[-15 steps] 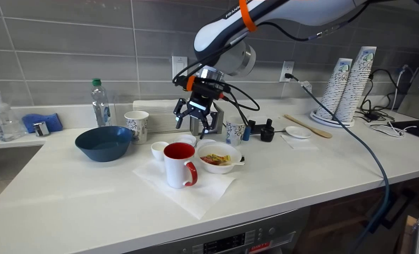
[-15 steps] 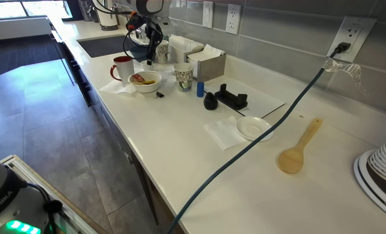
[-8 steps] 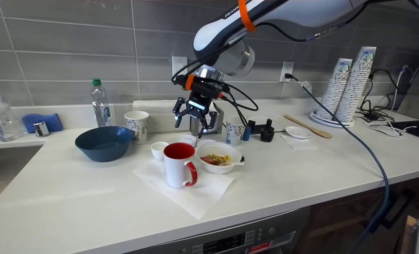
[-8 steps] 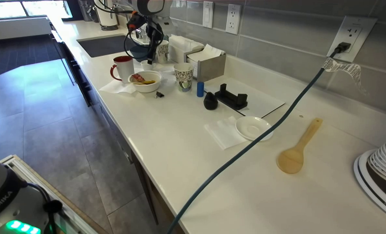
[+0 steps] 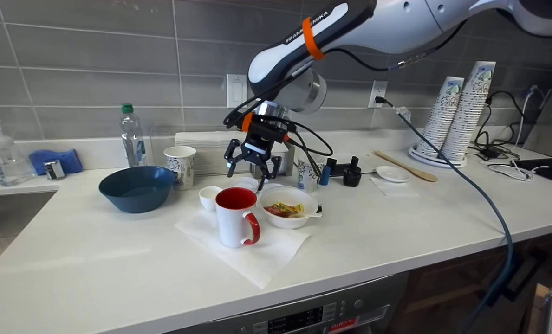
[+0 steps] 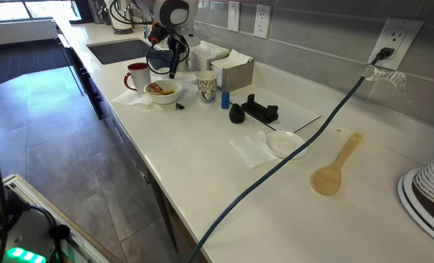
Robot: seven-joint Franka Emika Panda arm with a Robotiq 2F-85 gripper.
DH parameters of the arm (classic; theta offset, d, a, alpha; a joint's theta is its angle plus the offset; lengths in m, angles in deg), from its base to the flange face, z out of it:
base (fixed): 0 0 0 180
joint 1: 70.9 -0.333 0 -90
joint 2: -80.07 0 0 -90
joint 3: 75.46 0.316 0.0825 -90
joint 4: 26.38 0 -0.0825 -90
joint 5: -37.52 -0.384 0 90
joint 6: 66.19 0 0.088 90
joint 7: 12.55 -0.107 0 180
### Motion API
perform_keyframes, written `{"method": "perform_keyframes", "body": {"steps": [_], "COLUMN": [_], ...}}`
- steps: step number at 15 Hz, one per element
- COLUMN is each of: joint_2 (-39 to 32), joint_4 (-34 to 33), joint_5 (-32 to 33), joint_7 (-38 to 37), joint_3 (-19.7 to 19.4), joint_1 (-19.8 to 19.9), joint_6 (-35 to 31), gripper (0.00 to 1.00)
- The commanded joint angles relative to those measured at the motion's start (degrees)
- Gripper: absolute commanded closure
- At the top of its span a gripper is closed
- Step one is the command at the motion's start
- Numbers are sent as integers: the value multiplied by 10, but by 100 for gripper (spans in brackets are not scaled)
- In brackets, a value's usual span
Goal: Move the small mug and put it on the white plate on the right
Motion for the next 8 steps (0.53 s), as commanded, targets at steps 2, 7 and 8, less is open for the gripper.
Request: {"method": "perform_keyframes", "body": {"steps": [2, 7, 8], "joint_2": [-76, -128, -134], "joint_4": [-102, -178, -190], "joint_5": [-6, -8, -7], "joint_7": [19, -2, -16], "joint_3": [3, 9, 6], "joint_1": [5, 1, -2], "joint_6": [14, 39, 51], "gripper": [0, 0, 0]}}
